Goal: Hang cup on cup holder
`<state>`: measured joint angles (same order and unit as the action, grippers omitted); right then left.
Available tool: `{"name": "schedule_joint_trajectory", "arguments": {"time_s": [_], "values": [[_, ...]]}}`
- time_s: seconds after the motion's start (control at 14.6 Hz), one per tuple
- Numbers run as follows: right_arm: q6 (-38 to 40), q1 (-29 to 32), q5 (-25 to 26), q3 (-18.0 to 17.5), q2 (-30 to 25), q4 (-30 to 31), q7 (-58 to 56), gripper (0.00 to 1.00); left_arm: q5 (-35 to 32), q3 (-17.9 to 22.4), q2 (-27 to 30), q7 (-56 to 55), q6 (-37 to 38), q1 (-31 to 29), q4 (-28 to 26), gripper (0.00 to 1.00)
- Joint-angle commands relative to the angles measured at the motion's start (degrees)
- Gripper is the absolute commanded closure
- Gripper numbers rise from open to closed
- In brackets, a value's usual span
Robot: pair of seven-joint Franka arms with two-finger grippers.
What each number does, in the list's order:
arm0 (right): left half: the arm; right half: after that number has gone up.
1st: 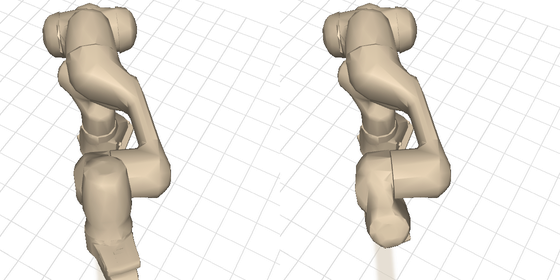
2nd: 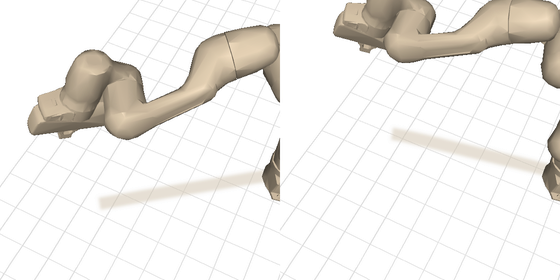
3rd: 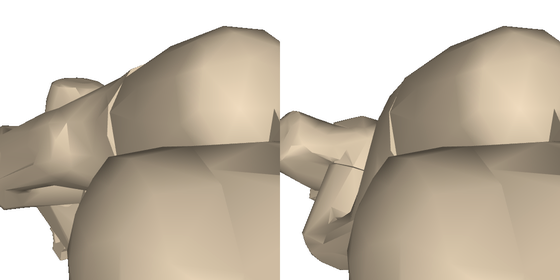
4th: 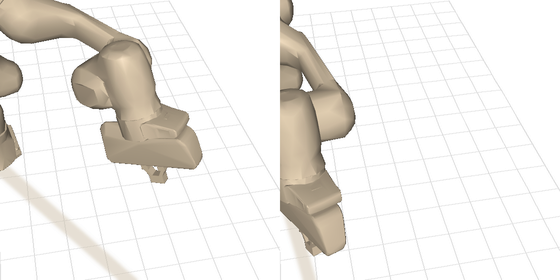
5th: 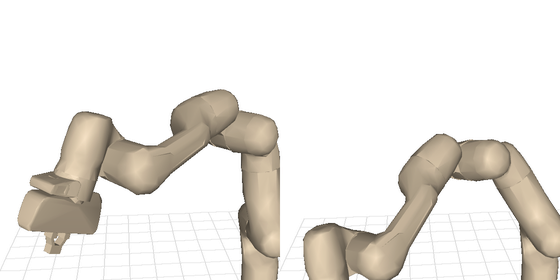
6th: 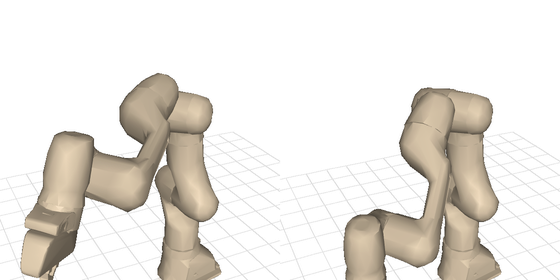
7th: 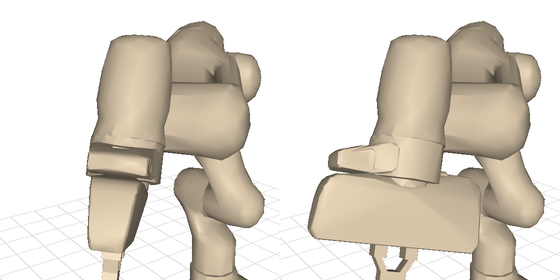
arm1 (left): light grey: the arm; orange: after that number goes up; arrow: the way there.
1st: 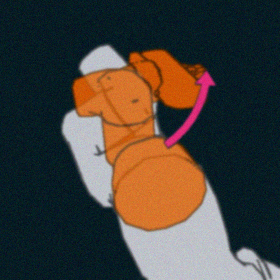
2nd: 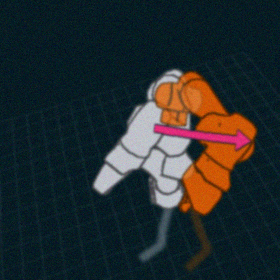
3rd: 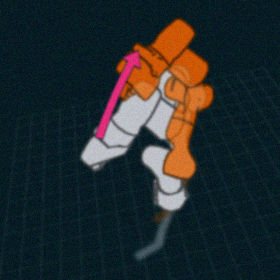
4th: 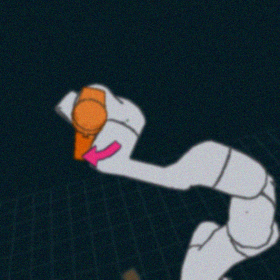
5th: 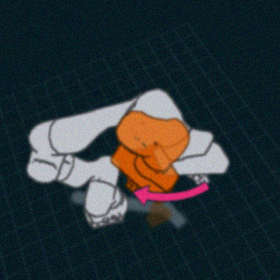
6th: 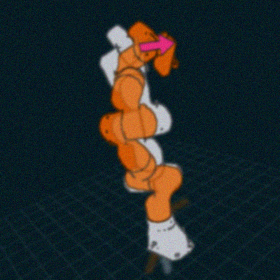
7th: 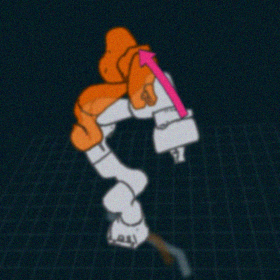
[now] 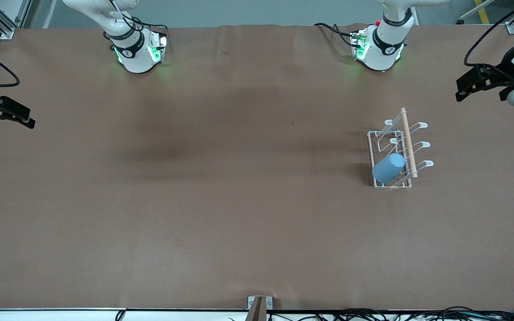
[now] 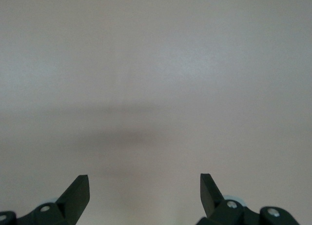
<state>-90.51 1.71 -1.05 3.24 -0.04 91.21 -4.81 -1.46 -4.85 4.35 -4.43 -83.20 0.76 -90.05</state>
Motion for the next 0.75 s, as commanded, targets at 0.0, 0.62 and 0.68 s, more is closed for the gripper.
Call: {"name": "schedule_joint_trajectory", "arguments": {"time_s": [0.0, 0.62, 0.68], "values": [[-0.5, 0.7, 0.2, -0.5, -1.1, 1.3, -0.8, 0.0, 0.1, 0.5, 6.7, 0.7, -4.6, 0.6, -9.5, 0.0], [-0.6, 0.7, 0.2, -0.5, -0.8, 1.3, -0.8, 0.0, 0.1, -0.2, 3.5, 3.3, -3.5, 0.6, -4.5, 0.0], [-0.5, 0.7, 0.2, -0.5, -0.8, 1.3, -0.8, 0.0, 0.0, -0.2, 3.4, 3.2, -3.5, 0.6, -4.3, 0.0]]}}
